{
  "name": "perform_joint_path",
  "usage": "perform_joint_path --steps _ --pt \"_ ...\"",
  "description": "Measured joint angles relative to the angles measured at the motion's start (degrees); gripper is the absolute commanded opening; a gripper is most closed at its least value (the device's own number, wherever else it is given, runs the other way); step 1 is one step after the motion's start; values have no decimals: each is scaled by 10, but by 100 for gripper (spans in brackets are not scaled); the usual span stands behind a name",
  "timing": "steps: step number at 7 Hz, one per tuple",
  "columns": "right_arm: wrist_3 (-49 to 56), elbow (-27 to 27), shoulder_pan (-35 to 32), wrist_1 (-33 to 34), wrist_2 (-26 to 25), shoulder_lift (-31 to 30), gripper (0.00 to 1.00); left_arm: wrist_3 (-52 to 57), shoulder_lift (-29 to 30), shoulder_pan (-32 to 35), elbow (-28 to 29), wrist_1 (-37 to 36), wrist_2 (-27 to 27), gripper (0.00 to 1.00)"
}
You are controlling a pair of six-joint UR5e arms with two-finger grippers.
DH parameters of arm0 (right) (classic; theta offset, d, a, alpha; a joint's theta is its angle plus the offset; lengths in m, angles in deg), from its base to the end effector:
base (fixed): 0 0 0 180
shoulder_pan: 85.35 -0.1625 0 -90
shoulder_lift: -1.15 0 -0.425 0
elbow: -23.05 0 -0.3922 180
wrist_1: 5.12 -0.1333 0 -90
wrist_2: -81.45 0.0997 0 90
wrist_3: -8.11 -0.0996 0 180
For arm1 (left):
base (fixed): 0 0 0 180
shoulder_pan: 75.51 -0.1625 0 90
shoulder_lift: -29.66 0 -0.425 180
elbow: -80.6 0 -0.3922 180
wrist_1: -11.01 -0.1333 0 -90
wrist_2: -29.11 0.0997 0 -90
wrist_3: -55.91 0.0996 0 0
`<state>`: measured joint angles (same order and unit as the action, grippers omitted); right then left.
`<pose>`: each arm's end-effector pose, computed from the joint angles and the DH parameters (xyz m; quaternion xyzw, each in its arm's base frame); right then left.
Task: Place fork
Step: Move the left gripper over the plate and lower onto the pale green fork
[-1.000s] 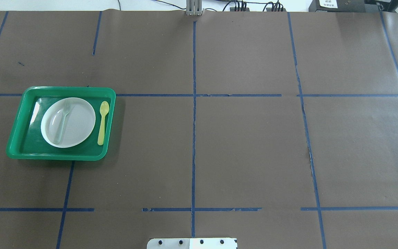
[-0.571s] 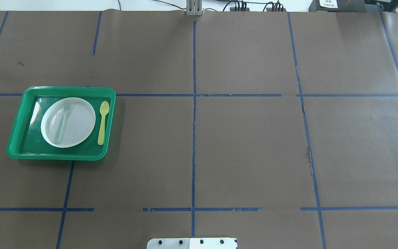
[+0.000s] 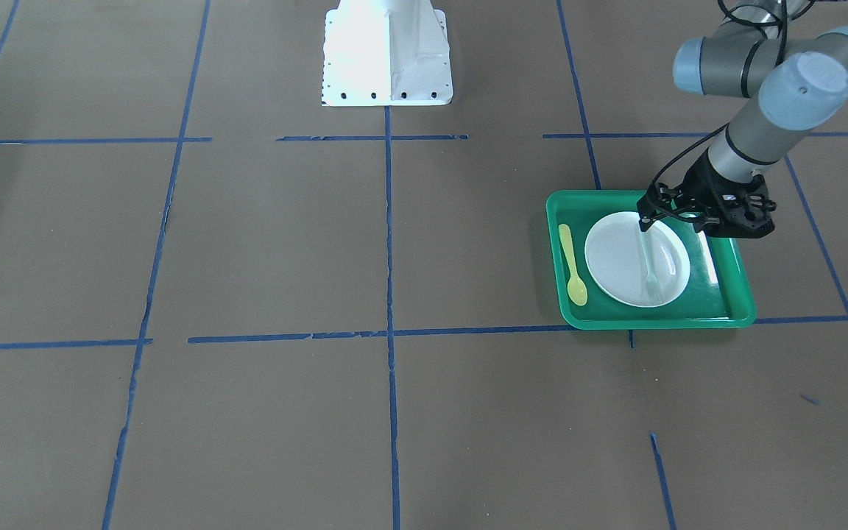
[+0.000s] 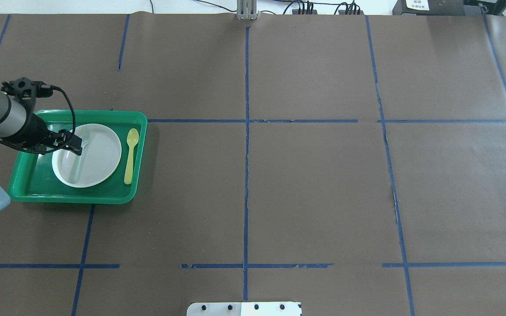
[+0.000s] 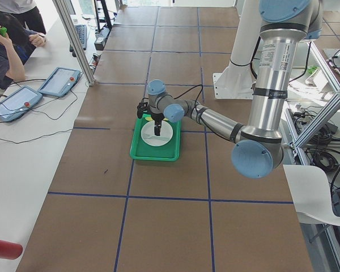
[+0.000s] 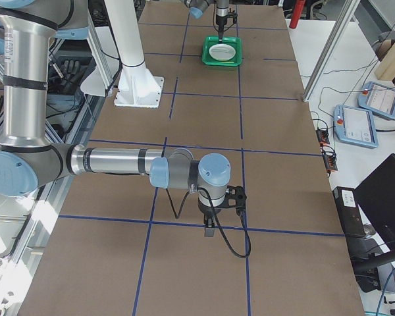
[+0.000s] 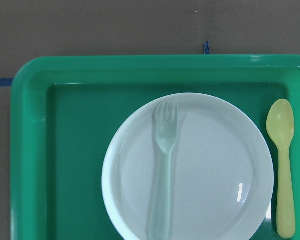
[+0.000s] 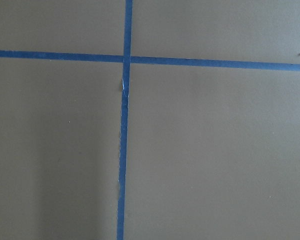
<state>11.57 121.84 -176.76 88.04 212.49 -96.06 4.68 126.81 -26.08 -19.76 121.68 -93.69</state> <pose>0.0786 -0.4345 0.6512 0.0020 -0.3507 -0.0119 0.9364 0.3020 -0.4747 0.4704 0.0267 0.4110 0.0077 0.9112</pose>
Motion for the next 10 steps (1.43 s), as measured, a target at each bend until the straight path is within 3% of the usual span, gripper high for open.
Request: perform_joint_path --steps 1,2,5,10 --pt "0 0 0 0 0 0 100 -16 1 -16 28 39 9 90" --pt "0 0 0 0 0 0 100 -21 2 -26 42 56 17 89" --pt "0 0 0 0 0 0 100 -20 10 -33 66 63 29 75" --pt "0 0 0 0 0 0 100 -20 19 -34 74 63 30 26"
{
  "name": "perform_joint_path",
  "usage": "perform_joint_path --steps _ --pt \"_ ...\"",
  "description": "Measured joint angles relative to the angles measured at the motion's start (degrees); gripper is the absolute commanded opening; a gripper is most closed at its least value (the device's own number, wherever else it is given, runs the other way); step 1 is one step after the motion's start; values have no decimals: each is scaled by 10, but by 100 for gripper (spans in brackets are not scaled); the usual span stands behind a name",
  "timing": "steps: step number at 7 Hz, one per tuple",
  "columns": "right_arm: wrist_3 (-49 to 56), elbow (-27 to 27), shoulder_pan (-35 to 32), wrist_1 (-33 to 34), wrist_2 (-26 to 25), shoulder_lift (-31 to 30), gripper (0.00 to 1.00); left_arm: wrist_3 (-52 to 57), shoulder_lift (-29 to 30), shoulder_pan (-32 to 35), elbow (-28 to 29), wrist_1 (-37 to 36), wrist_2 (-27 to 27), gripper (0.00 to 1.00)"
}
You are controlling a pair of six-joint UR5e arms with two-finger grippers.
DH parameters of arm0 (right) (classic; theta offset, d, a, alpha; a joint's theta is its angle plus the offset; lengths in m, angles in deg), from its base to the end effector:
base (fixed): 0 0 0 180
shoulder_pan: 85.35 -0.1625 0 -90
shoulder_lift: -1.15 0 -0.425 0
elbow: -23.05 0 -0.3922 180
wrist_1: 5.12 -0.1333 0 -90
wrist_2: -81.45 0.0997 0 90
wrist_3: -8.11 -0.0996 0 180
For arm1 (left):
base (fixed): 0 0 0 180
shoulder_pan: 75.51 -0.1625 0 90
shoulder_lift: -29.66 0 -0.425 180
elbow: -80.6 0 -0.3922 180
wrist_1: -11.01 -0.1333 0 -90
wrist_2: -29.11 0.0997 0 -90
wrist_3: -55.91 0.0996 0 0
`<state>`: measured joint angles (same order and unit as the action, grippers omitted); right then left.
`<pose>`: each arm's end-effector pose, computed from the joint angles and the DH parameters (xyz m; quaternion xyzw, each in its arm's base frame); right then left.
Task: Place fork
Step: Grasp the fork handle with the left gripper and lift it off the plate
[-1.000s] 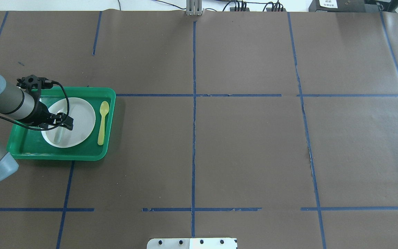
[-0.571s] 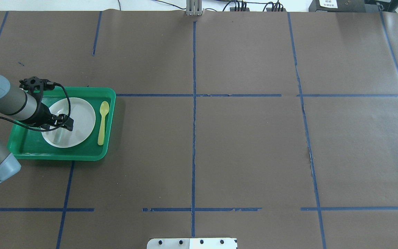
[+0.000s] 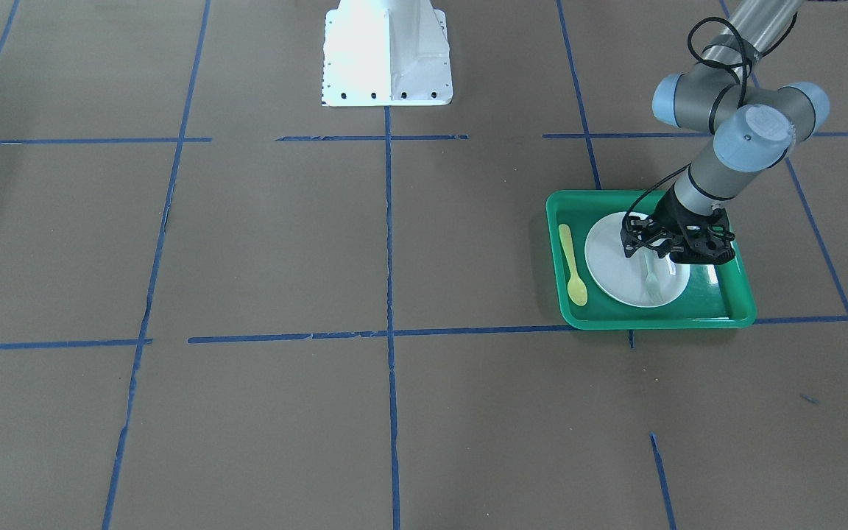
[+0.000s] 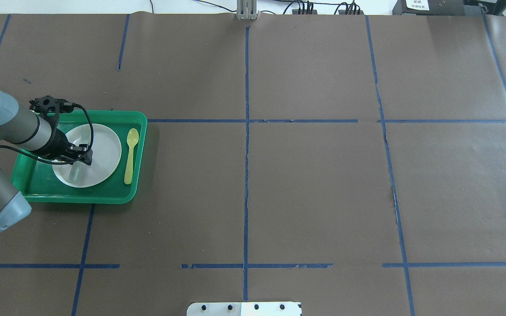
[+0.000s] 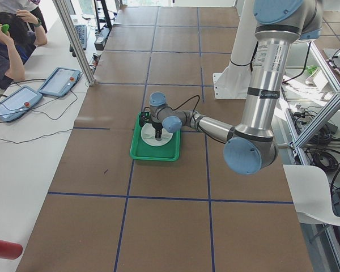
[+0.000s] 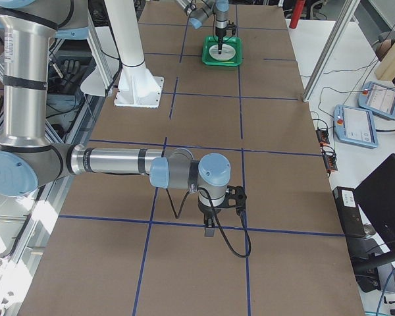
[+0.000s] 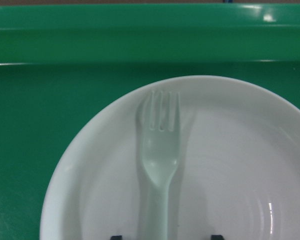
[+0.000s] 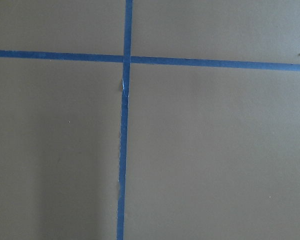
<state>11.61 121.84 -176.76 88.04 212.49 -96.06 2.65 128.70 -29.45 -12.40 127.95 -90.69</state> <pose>0.0786 -0.4345 0.6512 0.0021 -0.3507 -0.0122 0.9364 0.3437 -0.4774 0.5049 0.0314 0.4022 0.0115 0.9150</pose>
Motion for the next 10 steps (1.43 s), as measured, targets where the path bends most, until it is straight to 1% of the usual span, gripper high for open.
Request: perform_joint_path --steps 1,2,4,5,7,8,10 --pt "0 0 0 0 0 0 100 0 -2 1 -1 0 0 12" --pt "-1 0 0 0 0 0 100 0 -4 2 -4 0 0 0" --pt "0 0 0 0 0 0 100 1 -8 5 -15 -1 0 0" --pt "0 0 0 0 0 0 100 3 -18 8 -35 -4 -2 0" --pt "-1 0 0 0 0 0 100 9 -56 13 -101 -27 -5 0" --pt "0 0 0 0 0 0 100 21 -66 17 -115 -40 -5 0" --pt "0 0 0 0 0 0 100 74 -88 44 -114 -44 -3 0"
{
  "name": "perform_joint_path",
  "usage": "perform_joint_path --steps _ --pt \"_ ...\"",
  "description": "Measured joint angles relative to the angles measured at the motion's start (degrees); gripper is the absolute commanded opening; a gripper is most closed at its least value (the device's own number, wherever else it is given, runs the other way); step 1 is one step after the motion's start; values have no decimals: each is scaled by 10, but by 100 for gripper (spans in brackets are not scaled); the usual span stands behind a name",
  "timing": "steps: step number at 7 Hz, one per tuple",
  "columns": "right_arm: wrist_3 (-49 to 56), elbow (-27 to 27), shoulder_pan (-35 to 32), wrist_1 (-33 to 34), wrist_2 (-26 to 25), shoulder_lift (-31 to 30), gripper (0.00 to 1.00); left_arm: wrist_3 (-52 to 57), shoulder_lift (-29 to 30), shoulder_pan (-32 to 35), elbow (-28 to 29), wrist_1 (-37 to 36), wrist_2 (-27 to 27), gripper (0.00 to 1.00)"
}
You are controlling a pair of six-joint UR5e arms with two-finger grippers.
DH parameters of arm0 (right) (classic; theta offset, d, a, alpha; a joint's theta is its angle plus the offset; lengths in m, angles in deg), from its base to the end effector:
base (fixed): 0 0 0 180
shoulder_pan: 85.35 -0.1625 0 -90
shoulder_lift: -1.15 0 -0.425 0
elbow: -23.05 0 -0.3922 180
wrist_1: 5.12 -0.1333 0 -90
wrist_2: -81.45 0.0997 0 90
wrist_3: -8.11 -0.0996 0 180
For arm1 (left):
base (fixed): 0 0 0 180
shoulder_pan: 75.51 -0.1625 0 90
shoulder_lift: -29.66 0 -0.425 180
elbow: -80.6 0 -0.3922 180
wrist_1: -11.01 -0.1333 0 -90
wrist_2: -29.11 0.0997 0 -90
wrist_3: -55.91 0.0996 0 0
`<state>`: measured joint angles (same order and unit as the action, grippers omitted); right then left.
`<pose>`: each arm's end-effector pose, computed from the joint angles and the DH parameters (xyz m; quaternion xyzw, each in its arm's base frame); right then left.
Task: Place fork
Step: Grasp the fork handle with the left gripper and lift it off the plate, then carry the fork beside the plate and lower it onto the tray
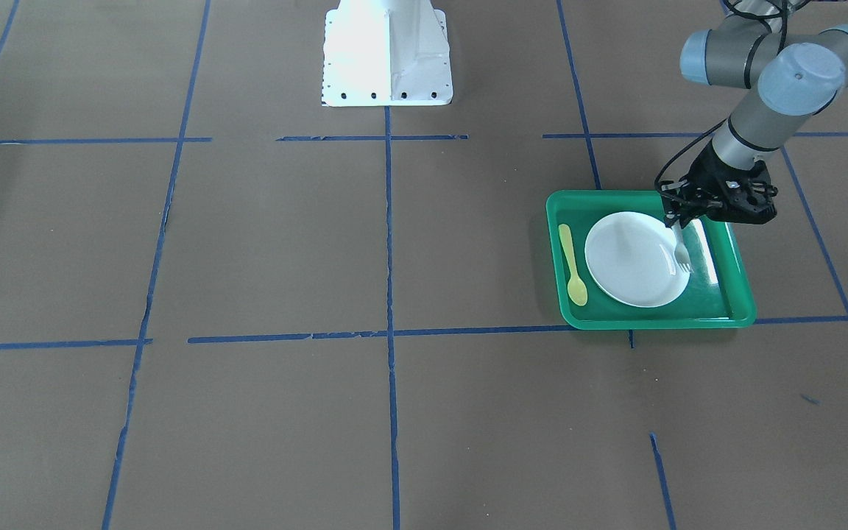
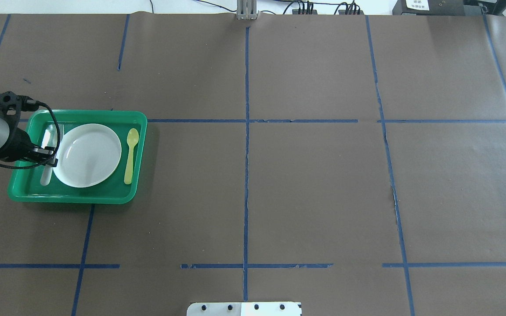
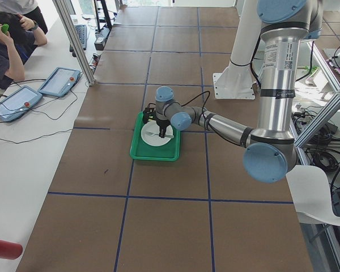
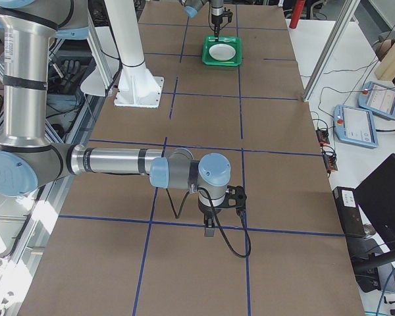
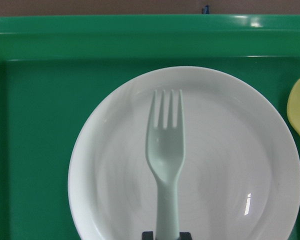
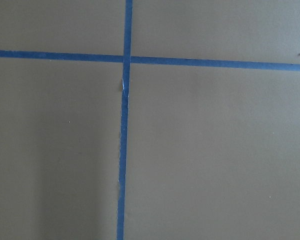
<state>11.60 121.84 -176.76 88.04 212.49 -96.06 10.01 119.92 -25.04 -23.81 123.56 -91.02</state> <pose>0.0786 -0.4345 0.6512 0.0021 -0.3507 -0.0122 0.9364 0.2622 -0.4486 0.4965 0.0593 0.3900 0.0320 0.9183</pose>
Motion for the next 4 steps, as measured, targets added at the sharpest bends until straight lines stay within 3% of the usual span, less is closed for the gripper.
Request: perform_joint_path --steps 4 --pt "-1 0 0 0 0 0 100 41 -1 24 67 20 1 0"
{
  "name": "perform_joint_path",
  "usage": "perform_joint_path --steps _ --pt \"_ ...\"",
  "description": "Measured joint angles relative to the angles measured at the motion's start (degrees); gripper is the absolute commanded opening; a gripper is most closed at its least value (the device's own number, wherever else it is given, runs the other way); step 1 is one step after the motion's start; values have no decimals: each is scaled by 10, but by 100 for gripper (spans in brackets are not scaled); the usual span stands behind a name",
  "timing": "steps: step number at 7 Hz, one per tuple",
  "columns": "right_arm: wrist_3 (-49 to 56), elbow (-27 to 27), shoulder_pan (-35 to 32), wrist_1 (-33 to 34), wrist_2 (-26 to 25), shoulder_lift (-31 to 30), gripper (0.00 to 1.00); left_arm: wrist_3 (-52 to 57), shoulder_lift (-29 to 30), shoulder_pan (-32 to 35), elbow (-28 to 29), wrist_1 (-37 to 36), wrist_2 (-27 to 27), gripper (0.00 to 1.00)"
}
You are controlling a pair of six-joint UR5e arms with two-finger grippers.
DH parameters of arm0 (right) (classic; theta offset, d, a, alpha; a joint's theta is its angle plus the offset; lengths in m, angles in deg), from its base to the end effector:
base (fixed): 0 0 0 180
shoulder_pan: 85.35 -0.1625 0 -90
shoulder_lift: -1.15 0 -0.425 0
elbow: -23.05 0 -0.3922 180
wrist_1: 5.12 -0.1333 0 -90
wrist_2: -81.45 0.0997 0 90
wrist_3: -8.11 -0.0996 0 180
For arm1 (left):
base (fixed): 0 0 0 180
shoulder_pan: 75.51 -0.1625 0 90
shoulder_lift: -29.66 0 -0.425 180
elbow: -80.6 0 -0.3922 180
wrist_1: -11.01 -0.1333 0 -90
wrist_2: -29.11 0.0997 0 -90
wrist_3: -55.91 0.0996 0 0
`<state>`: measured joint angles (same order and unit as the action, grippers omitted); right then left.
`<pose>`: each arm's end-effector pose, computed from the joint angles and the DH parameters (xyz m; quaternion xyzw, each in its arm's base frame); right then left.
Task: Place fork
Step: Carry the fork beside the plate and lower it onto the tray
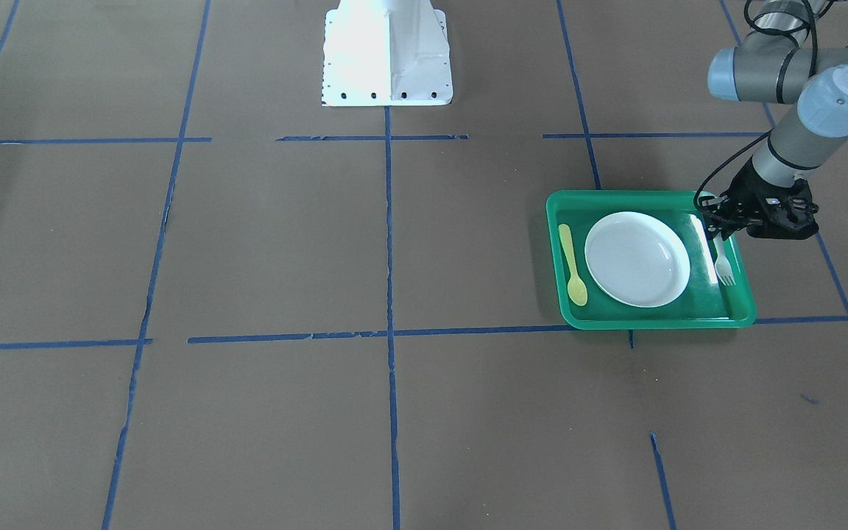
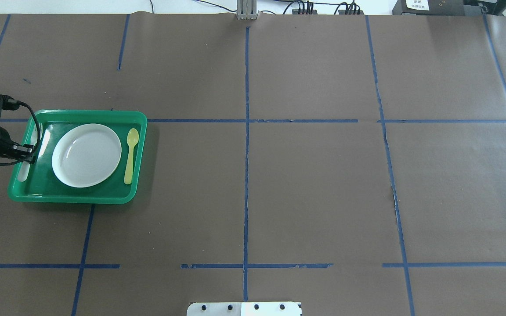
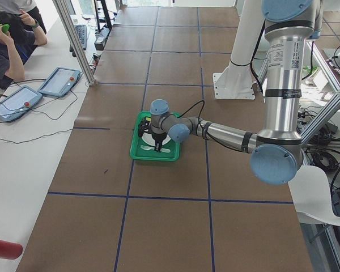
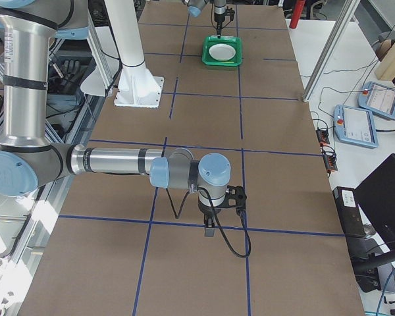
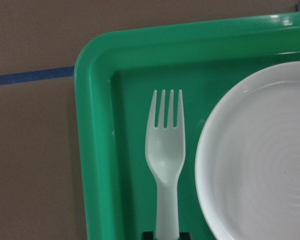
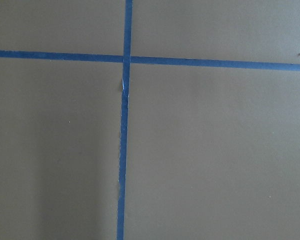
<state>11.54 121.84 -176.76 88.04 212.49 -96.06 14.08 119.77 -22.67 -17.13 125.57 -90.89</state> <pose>0.0786 -0.4345 0.6512 0.0019 -0.3507 -0.0117 0.9364 0.2474 -0.4647 0.5534 0.0499 0.3632 0.0344 0.9297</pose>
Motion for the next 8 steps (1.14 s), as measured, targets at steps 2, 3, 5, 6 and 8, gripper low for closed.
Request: perform_joint_path --steps 2,3,5,6,8 --pt "0 0 0 0 0 0 100 -2 4 -2 19 13 -1 0" --pt "0 0 0 0 0 0 100 -2 5 -2 23 15 -1 0" --pt "0 0 0 0 0 0 100 -2 7 -3 24 16 -3 0" --pt "0 0 0 0 0 0 100 -3 9 -3 24 16 -4 0" --pt "1 0 0 0 0 0 100 -3 11 -3 26 16 -5 11"
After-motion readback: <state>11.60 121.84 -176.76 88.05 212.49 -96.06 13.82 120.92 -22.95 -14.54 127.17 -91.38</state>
